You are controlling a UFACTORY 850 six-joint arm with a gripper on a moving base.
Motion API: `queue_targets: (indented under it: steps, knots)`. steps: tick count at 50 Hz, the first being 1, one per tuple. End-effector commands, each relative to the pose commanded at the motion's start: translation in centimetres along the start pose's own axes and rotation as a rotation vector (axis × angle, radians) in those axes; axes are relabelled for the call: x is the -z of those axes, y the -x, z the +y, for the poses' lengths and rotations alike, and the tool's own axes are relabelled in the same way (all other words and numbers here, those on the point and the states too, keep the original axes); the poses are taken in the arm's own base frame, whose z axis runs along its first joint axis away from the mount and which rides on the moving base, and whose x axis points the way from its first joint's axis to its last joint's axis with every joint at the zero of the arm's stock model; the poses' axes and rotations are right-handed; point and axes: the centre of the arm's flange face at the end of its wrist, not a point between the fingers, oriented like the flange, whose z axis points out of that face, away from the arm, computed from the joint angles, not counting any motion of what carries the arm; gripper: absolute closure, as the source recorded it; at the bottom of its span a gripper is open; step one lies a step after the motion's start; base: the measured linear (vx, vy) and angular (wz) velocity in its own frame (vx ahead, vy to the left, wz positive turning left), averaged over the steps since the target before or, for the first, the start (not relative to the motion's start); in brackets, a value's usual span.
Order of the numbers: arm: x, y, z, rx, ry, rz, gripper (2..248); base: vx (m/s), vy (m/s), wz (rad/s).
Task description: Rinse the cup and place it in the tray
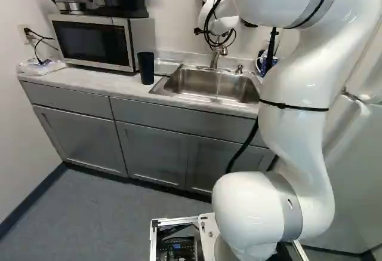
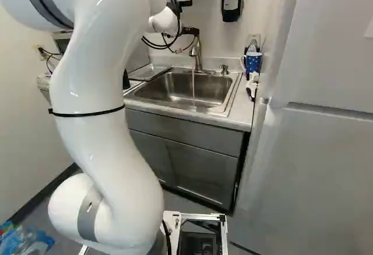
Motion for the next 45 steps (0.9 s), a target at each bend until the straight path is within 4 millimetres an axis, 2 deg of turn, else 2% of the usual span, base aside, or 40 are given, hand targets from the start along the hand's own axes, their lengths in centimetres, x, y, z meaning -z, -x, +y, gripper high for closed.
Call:
queue_targets:
  steps: [45]
  knots:
    - [8.7, 1.7, 2.5, 0.000, 0.041, -0.024, 3, 0.000, 0.000, 0.000]
